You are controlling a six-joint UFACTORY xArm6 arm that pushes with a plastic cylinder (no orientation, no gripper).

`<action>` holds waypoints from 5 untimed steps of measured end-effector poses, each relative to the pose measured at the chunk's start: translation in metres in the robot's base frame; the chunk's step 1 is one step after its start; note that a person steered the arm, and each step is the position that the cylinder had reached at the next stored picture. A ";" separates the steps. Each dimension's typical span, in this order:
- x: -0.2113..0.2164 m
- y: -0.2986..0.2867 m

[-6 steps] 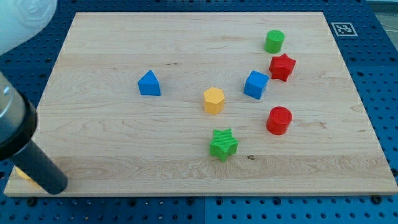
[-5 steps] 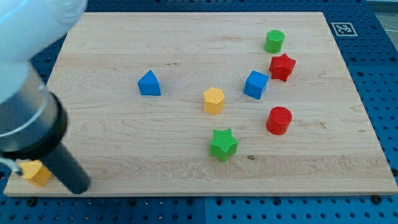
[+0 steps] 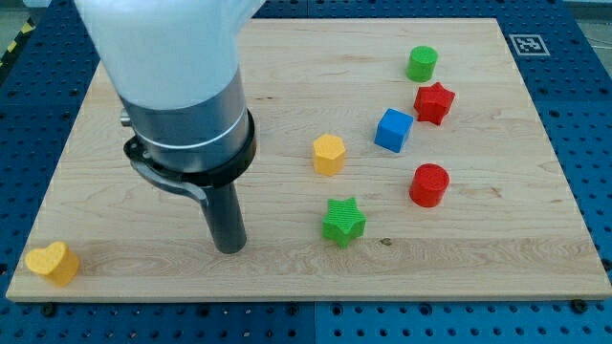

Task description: Move your arm to the left of the green star

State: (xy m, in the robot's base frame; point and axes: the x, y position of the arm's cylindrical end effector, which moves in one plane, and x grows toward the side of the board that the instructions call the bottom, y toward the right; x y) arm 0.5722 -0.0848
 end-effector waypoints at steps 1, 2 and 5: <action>-0.010 0.004; -0.017 0.006; -0.017 0.050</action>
